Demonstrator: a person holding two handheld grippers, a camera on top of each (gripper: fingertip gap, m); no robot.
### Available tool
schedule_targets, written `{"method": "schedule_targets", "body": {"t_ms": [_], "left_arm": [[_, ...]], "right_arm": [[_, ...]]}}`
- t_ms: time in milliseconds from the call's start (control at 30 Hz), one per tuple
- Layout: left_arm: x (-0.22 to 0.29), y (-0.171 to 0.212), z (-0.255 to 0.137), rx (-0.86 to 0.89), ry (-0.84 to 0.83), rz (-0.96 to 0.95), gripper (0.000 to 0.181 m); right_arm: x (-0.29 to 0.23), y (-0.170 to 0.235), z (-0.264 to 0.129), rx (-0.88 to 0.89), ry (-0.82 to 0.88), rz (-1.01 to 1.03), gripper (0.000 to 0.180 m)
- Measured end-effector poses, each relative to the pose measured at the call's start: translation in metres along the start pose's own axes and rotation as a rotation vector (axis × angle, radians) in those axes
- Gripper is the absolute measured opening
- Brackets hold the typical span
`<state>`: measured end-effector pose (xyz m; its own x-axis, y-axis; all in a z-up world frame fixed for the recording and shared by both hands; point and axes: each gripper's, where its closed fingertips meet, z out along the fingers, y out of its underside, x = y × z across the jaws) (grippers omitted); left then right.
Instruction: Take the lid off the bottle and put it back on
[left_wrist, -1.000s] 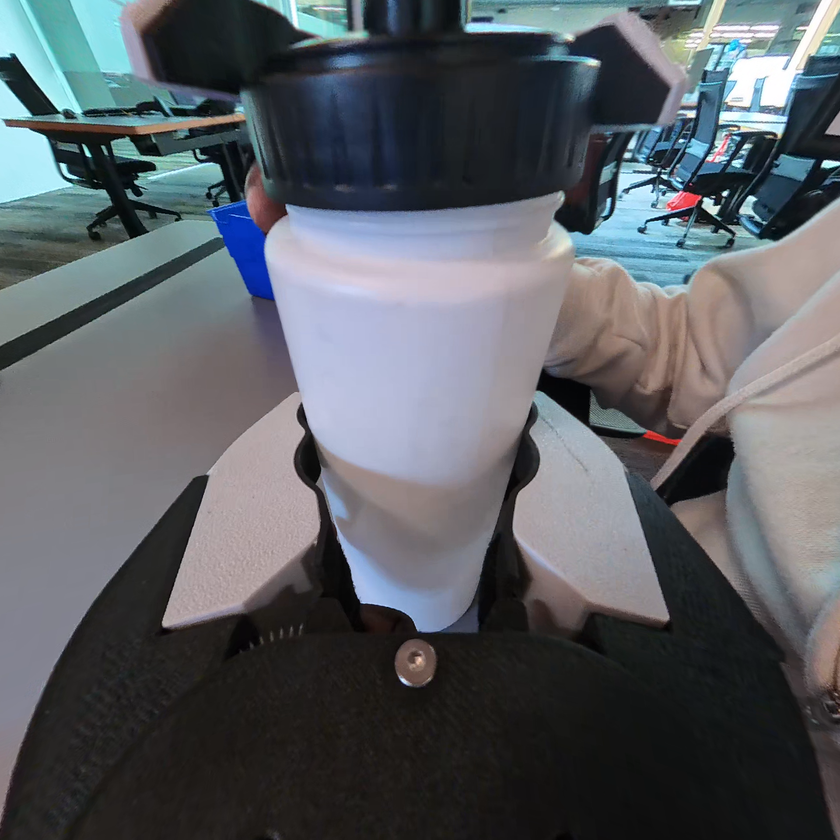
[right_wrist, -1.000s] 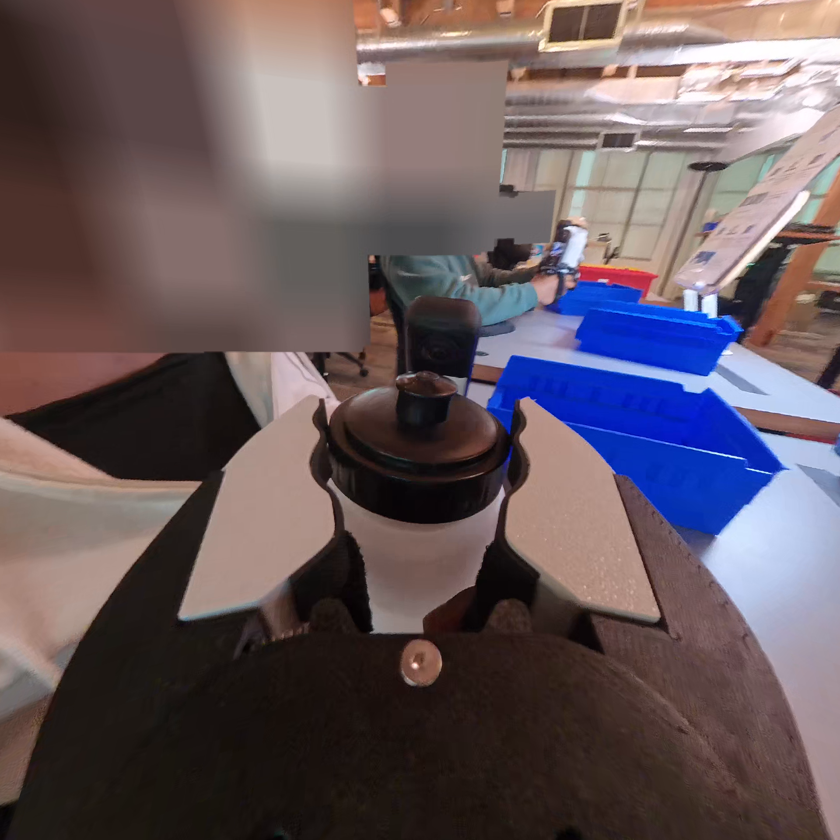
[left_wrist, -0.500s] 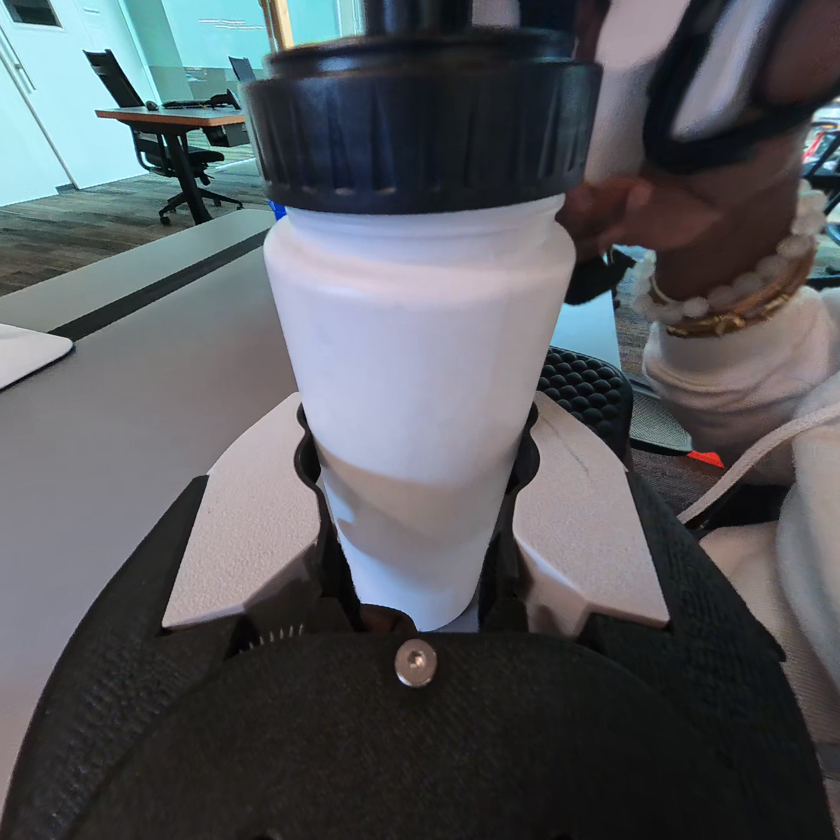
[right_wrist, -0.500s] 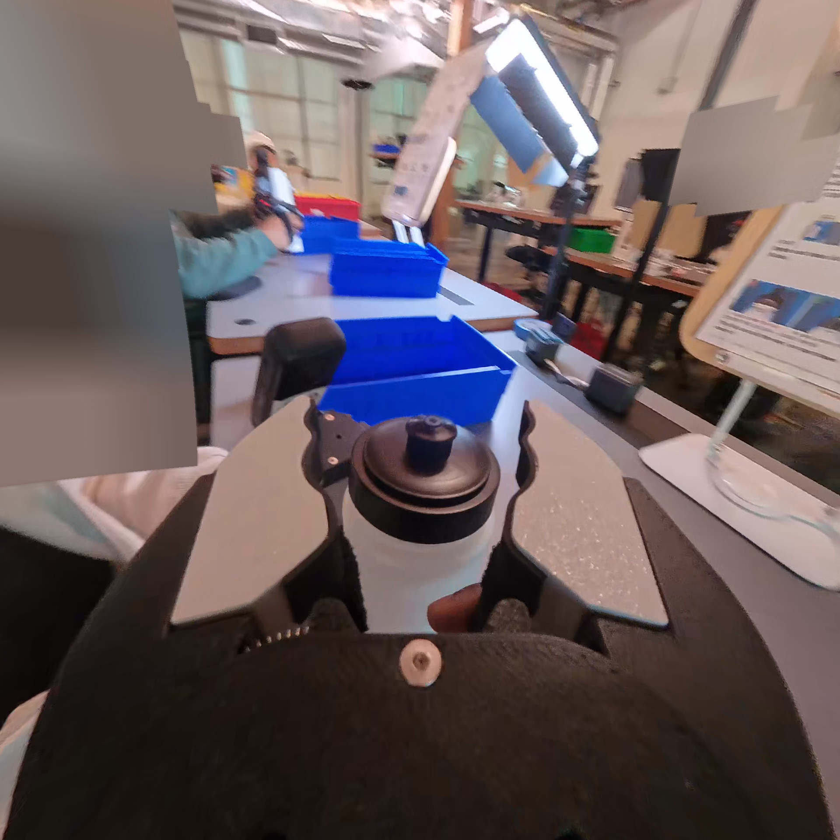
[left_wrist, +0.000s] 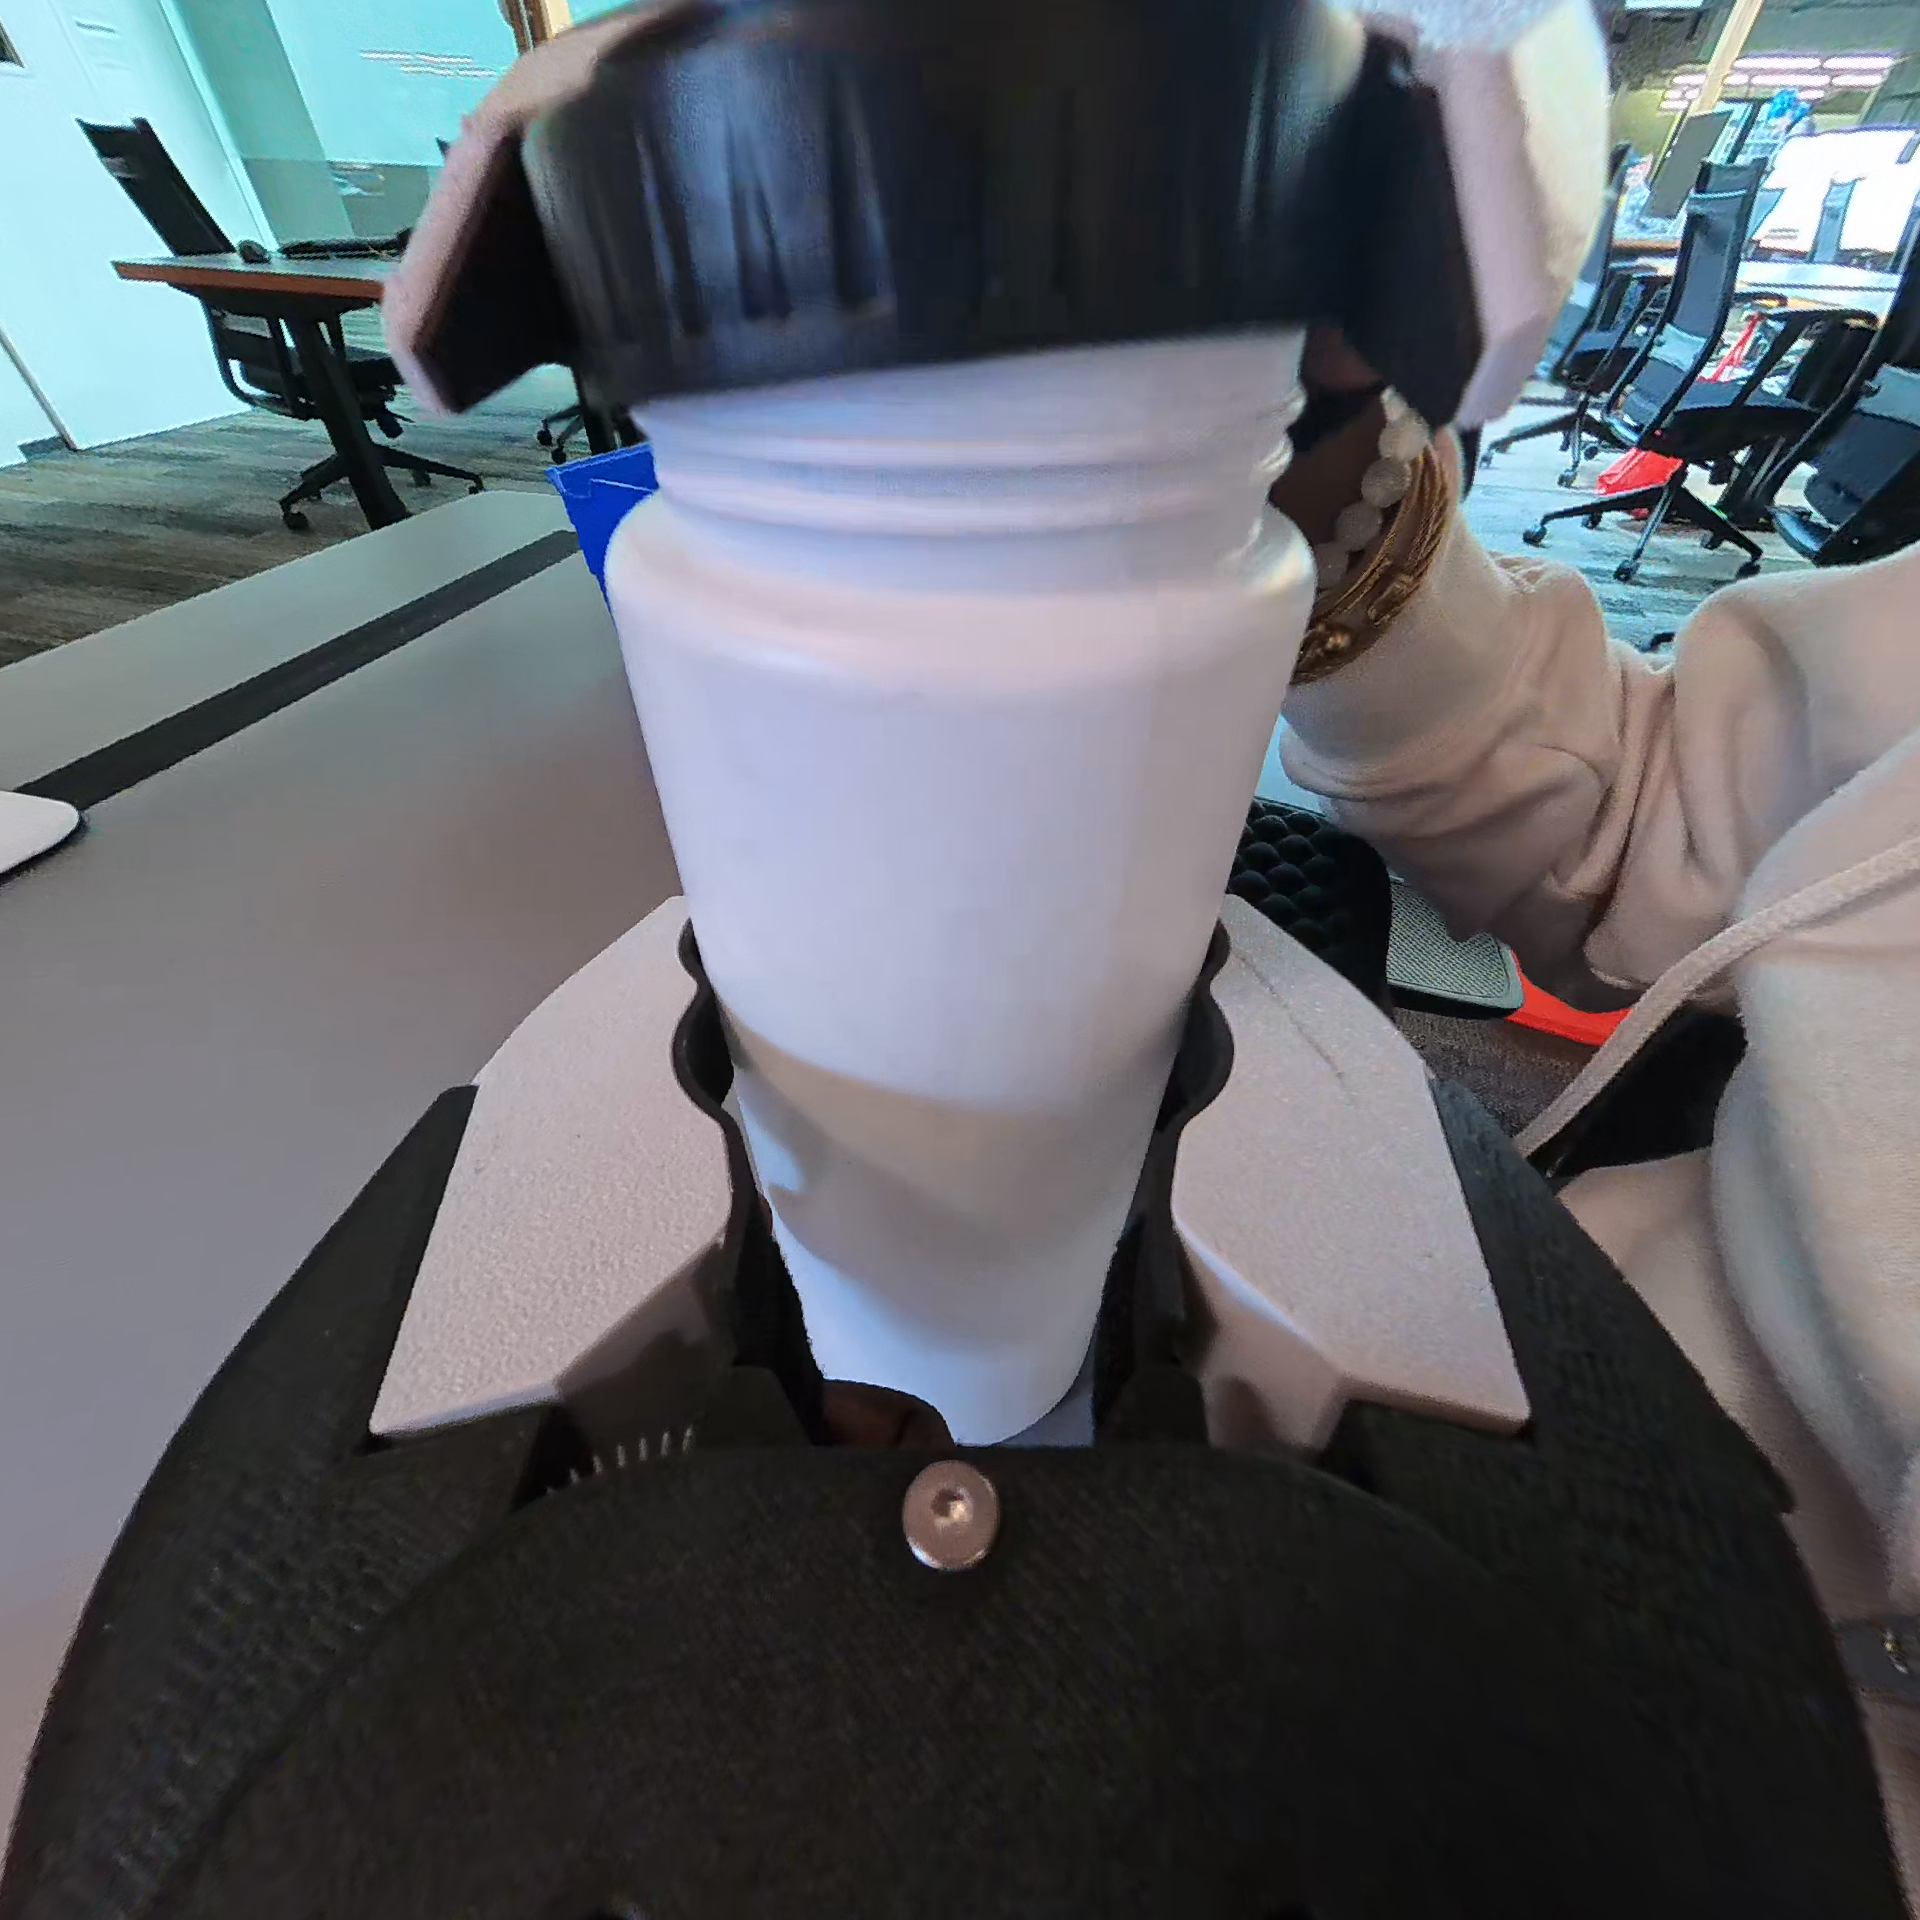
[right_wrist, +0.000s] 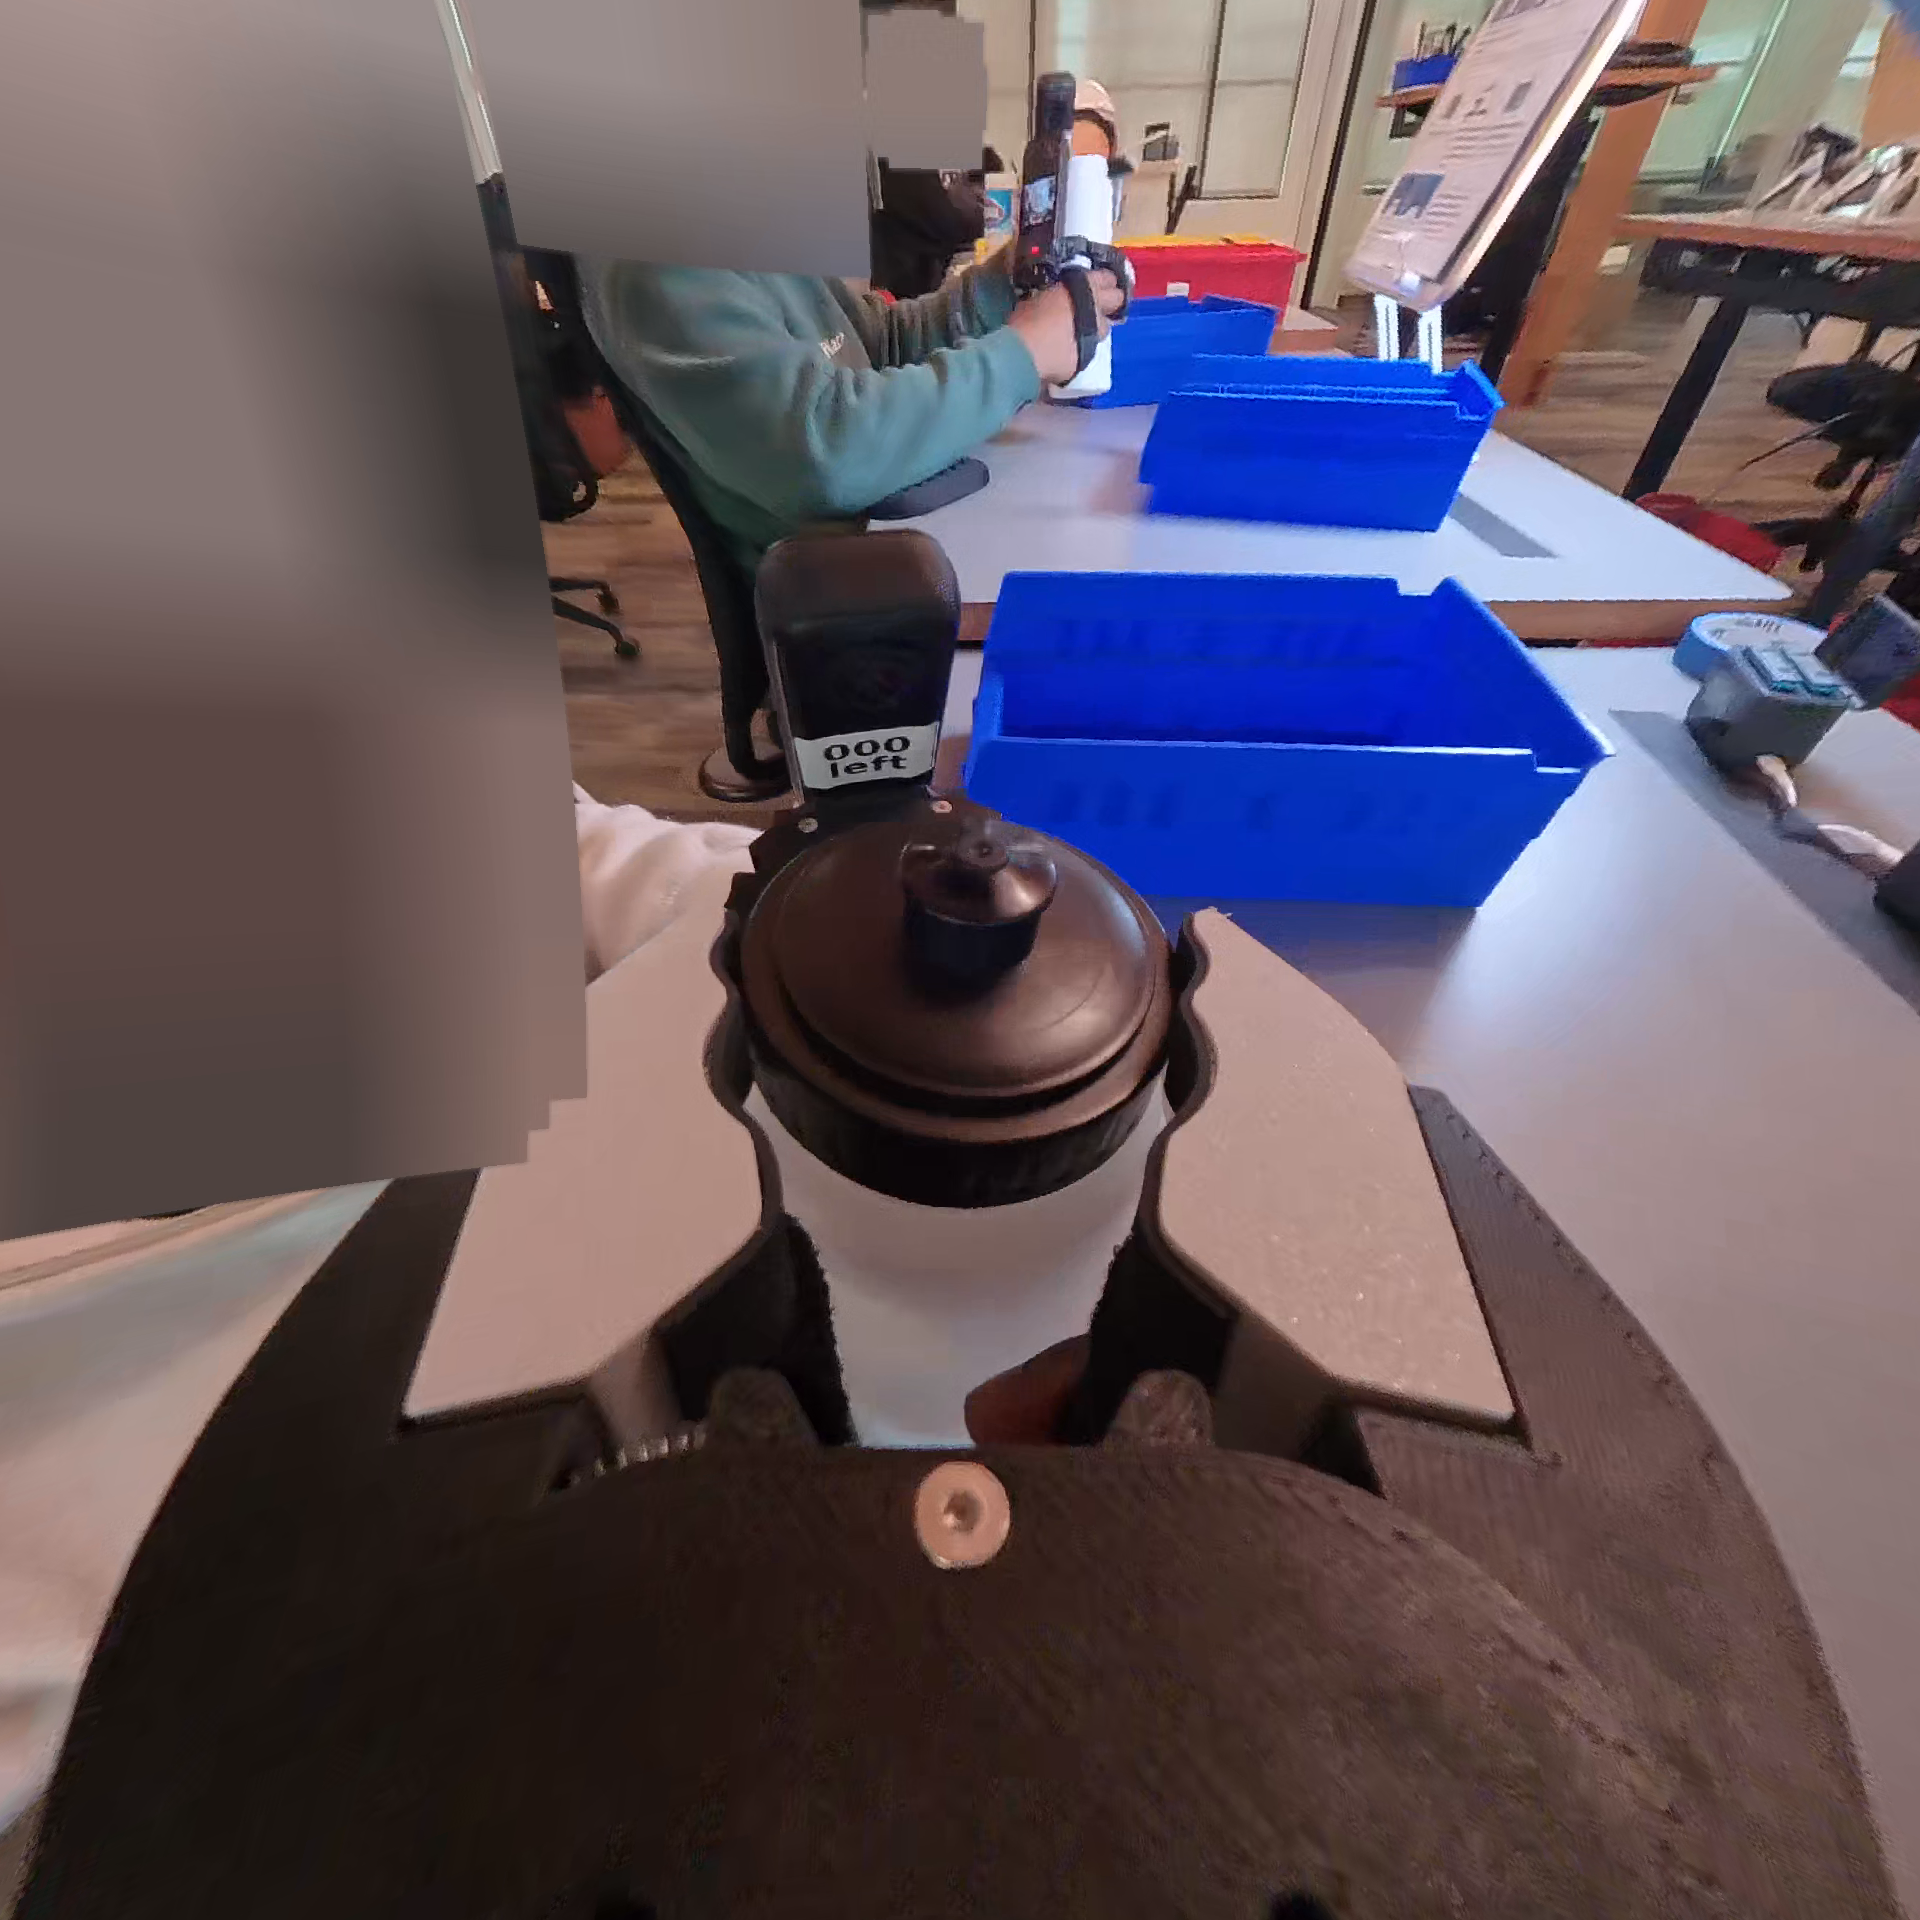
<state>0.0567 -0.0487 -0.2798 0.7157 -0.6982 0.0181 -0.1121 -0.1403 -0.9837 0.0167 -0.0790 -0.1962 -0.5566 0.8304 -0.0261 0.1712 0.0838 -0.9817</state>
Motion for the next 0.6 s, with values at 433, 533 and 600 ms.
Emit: {"method": "schedule_targets", "body": {"t_ms": [433,533,600], "left_arm": [[0.000,0.000,0.000,0.013,-0.005,0.007,0.087],[0.000,-0.001,0.000,0.013,-0.002,0.011,0.087],[0.001,-0.001,0.000,0.013,-0.002,0.014,0.087]], "right_arm": [[-0.001,-0.014,-0.024,-0.003,0.071,-0.019,0.056],[0.000,-0.012,-0.023,-0.011,0.058,0.013,0.055],[0.000,-0.011,-0.021,-0.015,0.063,-0.010,0.055]]}}
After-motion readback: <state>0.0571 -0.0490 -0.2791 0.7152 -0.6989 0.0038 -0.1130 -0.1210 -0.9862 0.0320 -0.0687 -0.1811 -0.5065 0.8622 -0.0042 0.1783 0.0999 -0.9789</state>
